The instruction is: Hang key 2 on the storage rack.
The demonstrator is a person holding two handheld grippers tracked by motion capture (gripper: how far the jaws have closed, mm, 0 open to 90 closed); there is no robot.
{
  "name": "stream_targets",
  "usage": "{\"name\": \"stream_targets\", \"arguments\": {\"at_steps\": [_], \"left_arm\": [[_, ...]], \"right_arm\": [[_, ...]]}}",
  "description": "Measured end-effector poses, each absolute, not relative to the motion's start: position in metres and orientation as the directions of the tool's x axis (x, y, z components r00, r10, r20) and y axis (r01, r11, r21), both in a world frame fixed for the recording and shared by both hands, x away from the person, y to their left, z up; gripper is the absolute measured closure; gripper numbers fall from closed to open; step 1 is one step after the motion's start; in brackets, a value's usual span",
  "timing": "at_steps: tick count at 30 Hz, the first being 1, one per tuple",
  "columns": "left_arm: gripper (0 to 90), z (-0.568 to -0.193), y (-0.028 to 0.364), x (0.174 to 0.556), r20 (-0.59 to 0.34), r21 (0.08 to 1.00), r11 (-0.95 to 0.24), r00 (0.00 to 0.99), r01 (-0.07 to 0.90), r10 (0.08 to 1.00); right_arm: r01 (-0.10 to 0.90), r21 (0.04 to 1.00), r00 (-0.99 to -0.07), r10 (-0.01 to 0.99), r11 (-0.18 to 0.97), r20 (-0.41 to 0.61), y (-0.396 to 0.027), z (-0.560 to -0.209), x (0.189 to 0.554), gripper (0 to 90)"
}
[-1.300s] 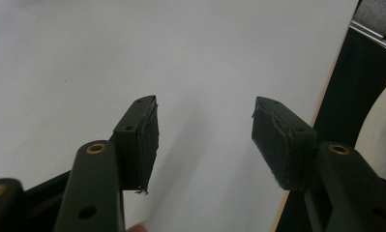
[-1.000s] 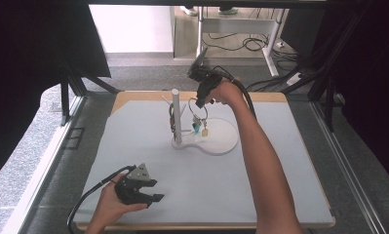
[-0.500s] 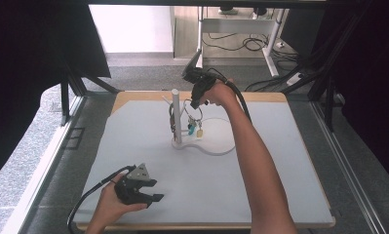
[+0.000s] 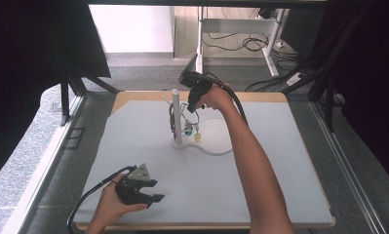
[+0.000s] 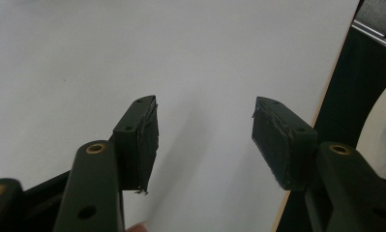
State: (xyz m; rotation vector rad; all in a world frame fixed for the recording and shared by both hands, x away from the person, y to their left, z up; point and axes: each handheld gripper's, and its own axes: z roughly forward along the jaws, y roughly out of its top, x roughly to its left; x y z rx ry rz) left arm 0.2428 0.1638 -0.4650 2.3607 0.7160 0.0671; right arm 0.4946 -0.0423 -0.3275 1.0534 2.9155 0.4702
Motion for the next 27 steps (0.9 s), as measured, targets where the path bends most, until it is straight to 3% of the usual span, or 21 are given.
{"name": "stream_targets", "arguments": {"at_steps": [18, 27], "left_arm": [[42.9, -0.467, 0.162, 0.243, -0.128, 0.597, -0.648, 0.853, 0.474, 0.506], [42.9, -0.467, 0.163, 0.242, -0.122, 0.595, -0.653, 0.856, 0.469, 0.503]], "right_arm": [[0.614, 0.277, -0.786, 0.605, 0.739, 0.129, -0.039, -0.339, 0.481, 85.9], [0.616, 0.295, -0.784, 0.606, 0.73, 0.138, -0.047, -0.335, 0.475, 75.9]]}}
